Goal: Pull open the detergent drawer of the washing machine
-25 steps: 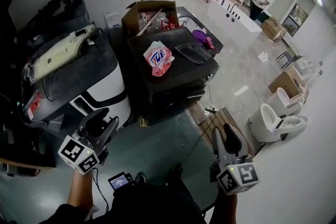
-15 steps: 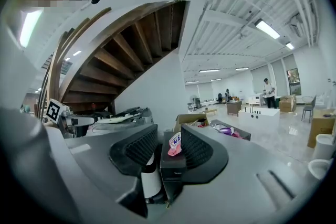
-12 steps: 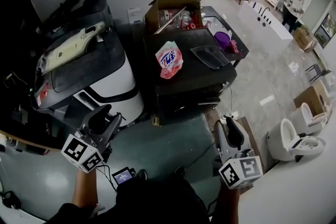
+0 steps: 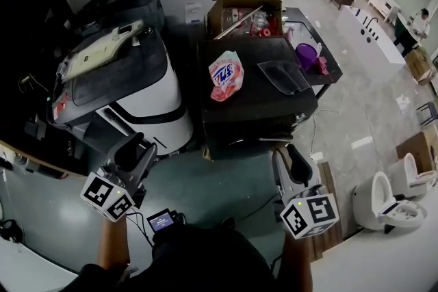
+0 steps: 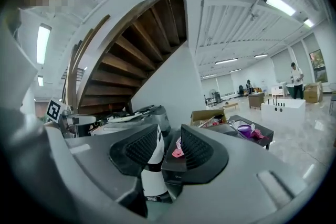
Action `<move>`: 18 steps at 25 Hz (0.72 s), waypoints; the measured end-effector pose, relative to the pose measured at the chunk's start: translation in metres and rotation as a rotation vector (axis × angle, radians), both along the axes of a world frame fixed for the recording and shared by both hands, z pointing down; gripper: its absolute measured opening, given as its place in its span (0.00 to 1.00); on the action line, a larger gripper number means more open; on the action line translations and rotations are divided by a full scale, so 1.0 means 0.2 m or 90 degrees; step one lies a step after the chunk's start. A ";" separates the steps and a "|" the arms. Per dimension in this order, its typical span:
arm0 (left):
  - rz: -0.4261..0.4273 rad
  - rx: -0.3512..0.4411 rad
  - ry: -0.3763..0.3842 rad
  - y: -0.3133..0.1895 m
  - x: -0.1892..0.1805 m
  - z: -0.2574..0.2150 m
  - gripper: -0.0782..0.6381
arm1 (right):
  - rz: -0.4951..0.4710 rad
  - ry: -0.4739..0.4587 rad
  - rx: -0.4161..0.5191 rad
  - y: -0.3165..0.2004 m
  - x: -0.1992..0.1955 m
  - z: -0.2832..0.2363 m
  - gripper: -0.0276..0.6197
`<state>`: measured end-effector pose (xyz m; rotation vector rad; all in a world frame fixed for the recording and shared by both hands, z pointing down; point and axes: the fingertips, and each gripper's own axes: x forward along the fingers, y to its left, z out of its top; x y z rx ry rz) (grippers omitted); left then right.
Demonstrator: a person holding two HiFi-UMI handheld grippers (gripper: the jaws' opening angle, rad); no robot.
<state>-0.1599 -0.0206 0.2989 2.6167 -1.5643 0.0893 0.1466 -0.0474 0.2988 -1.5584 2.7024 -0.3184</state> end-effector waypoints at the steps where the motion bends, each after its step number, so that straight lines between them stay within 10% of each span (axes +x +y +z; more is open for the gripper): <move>1: -0.005 0.000 0.000 0.00 0.03 0.00 0.36 | -0.007 -0.003 -0.001 -0.01 0.02 0.01 0.23; 18: 0.033 -0.022 0.002 -0.32 0.17 0.13 0.36 | 0.004 -0.012 -0.045 -0.25 0.09 0.23 0.23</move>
